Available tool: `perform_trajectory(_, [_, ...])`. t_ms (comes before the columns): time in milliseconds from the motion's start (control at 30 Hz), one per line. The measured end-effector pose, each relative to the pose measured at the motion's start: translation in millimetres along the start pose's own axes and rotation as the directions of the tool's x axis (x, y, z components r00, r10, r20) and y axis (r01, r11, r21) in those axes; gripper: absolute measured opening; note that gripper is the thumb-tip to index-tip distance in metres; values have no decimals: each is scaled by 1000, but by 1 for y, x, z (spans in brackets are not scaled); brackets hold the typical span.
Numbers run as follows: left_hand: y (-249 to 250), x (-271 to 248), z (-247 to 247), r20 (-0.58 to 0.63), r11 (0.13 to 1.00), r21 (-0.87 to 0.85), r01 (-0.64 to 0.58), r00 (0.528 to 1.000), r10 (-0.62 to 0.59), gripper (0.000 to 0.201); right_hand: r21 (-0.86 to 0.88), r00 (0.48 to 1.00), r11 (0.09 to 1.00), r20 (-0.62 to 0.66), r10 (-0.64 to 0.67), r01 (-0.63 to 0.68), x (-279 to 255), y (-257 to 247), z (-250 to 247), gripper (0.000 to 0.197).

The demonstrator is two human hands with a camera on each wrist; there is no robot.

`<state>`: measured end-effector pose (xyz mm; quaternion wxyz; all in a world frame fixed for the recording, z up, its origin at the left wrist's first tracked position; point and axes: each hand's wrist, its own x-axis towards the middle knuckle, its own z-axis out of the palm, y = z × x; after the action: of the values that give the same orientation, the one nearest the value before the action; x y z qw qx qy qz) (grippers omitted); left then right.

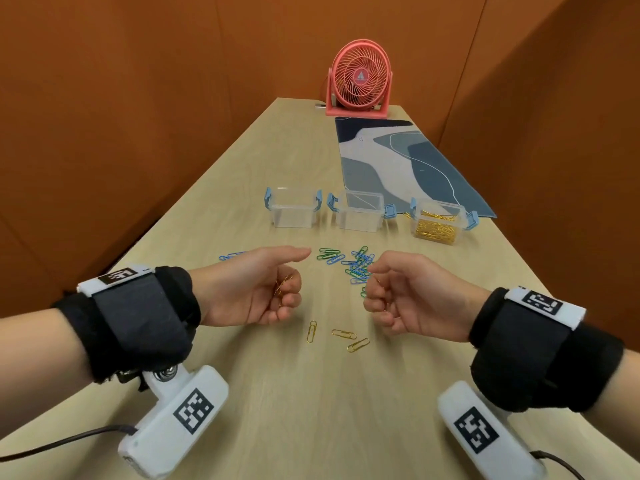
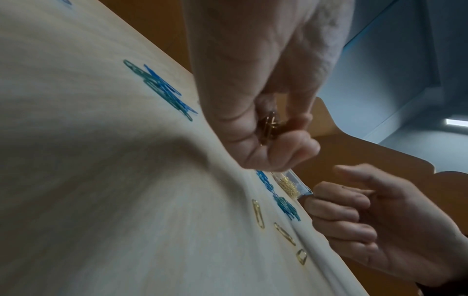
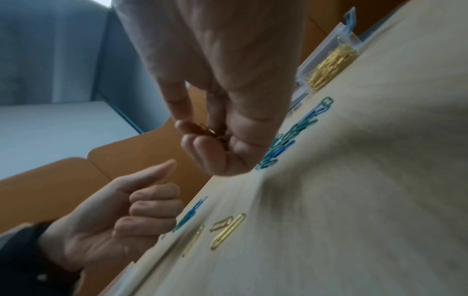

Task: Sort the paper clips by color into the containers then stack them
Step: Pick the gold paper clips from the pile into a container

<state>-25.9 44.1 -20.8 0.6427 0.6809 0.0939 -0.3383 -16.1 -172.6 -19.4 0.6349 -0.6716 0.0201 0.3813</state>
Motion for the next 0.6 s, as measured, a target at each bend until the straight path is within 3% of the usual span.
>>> perform_trajectory(100, [-1,1,4,-45,996,92,19,999,-15,40,-90,999,996,-54,2,-6,1,5,-1,41])
perform_trajectory(233, [0,-4,5,-59,987,155,40,998,-31,22,-177,998,984,-49,27,-35,-6,4,2,24])
perform_trajectory(333, [-5,-5,7,-143,919,393,19,989,40,18,-327,998,945,-58,-31,10,-8,7,5,17])
perform_trajectory(400, [-11,-4,12,-183,794,608,-10,971,152,24,-581,990,810,-45,-132,82,-10,10,8,7])
perform_trajectory(467, [-14,-5,19,-183,662,748,-45,945,271,30,-803,976,583,-5,-219,127,-11,13,11,9])
perform_trajectory(533, [-15,-4,26,-157,572,817,-69,928,337,27,-885,965,447,12,-264,133,-10,14,14,17])
perform_trajectory(600, [-13,-1,29,-120,556,826,-92,935,334,18,-914,956,382,21,-292,137,-7,13,17,16])
